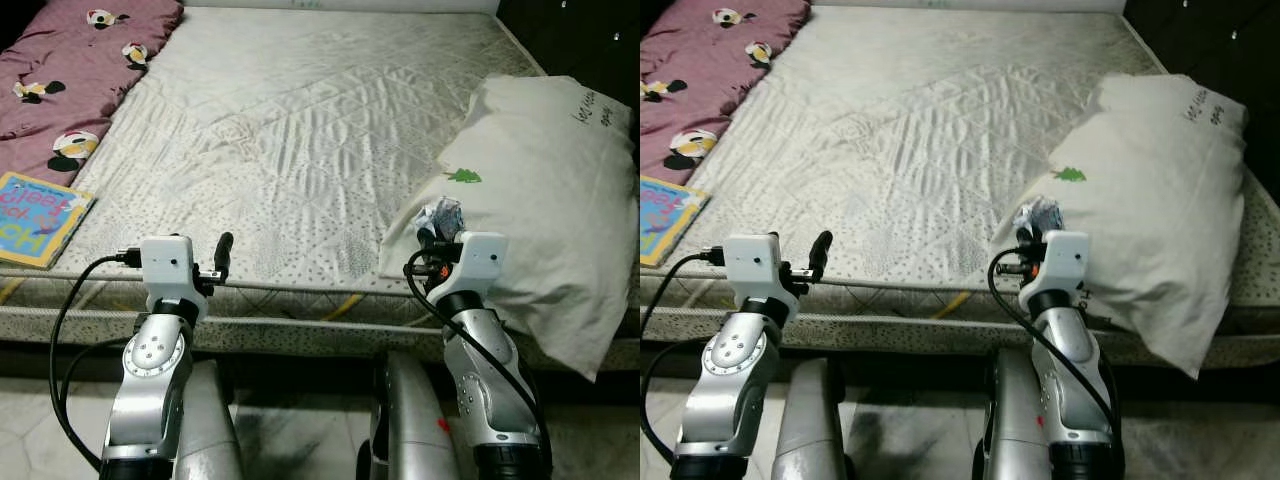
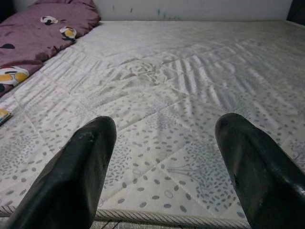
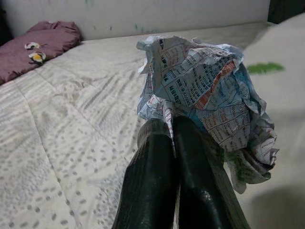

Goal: Clean up the room

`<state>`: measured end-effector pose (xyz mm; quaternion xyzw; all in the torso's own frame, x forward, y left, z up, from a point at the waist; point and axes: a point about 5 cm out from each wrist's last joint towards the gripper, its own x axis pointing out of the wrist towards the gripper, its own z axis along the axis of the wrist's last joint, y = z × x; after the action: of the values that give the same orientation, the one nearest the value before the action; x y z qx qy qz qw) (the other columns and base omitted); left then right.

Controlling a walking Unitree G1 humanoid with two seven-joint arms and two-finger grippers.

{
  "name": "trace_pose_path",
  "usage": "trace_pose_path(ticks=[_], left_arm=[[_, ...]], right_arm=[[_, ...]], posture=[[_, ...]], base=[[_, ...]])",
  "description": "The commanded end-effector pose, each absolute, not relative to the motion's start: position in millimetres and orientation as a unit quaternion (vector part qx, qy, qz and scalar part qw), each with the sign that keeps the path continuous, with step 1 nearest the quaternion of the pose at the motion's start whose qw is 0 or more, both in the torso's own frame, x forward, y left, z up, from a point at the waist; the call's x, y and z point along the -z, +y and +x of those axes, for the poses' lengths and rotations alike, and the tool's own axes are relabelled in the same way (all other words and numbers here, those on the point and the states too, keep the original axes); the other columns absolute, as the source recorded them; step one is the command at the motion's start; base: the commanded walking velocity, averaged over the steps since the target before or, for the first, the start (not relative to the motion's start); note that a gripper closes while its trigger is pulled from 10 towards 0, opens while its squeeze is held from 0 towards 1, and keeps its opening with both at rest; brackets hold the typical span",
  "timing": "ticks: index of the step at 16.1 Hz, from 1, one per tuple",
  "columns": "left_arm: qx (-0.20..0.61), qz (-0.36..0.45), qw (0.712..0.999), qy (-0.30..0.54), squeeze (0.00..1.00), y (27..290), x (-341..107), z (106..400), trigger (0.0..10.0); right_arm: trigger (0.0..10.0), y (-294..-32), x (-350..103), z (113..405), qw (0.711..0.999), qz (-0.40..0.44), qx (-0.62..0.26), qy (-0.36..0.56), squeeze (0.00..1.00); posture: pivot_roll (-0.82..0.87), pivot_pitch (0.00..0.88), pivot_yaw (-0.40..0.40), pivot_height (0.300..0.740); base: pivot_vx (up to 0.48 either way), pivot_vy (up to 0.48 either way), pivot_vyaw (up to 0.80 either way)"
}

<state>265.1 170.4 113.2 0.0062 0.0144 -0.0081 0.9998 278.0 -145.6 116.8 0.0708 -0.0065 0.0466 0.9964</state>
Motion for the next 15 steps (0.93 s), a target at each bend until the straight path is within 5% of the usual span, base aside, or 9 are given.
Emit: trace_pose_path(ticks=[1, 15], left_arm=[[0.002, 0.007, 1.000, 0.009, 0.00, 173.1, -114.4, 263.7, 10.0], [-0.004, -0.002, 1.000, 0.012, 0.00, 166.7, -113.0, 265.8, 10.0]], right_arm=[[10.0, -144.7, -125.3, 281.1, 0.996, 0.074, -0.048, -0.019, 0.00], [10.0, -151.2, -130.8, 286.4, 0.996, 0.075, -0.034, -0.025, 0.00]], posture=[[0.02, 0.000, -0.043, 0.584], [0.02, 0.000, -0.050, 0.737]], base=[[0.000, 0.000, 0.00], [0.000, 0.000, 0.00]])
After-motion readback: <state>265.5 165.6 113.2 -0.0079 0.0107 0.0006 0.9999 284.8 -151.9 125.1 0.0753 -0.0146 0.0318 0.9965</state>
